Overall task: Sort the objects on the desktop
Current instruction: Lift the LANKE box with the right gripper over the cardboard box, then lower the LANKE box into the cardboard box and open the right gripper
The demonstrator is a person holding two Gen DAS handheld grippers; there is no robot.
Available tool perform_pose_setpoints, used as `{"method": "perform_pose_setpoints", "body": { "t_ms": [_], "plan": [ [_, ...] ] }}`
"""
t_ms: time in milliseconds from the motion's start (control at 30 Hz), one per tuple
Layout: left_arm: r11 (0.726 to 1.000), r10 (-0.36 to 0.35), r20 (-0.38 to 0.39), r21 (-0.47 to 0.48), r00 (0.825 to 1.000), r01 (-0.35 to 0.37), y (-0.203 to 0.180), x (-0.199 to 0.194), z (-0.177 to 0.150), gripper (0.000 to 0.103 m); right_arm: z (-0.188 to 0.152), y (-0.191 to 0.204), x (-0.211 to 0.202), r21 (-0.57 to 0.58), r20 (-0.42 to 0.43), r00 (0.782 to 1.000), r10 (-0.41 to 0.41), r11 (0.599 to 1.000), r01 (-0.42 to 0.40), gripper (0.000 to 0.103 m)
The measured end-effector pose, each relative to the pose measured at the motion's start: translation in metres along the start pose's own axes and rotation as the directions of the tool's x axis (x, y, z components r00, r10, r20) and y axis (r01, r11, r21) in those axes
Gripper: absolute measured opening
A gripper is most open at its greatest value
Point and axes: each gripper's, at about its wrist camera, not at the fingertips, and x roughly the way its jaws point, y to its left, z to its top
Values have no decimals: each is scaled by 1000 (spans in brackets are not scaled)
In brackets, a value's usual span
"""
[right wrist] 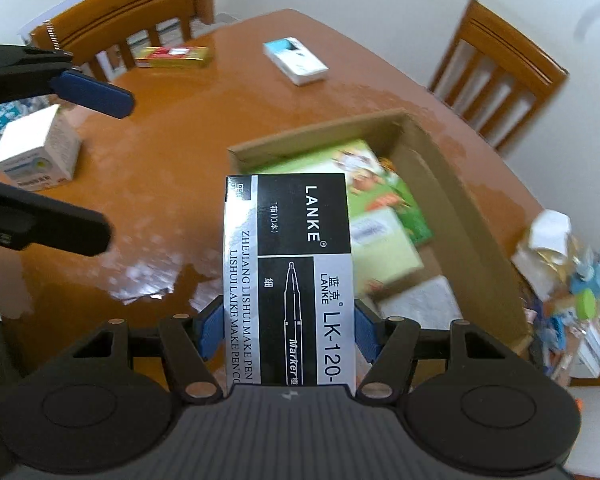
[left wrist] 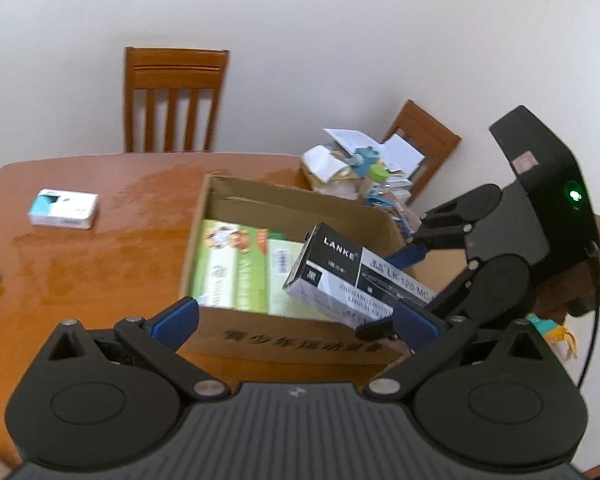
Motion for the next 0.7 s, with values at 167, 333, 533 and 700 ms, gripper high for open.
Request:
{"method": "perform_pose_setpoints", "body": {
  "t_ms": [167,333,533,700],
  "plan": [
    [1000,6,-16,0,1000,-6,-11,12,0,103,10,-42,8,-41,13,999,-45,998,45,69],
    [999,37,-30,-26,999,-38,-8,15,-5,103,41,-75,37,-171,19,998,-64,983,67,69],
    [993,80,-44,-81,996,-83,3,20,-9,103,69,-98,83,-289,-15,999,-32,957,27,69],
    [988,103,-52,-111,993,-109,8,22,-11,103,88,-113,111,-319,-31,999,-24,948,13,69]
  ]
}}
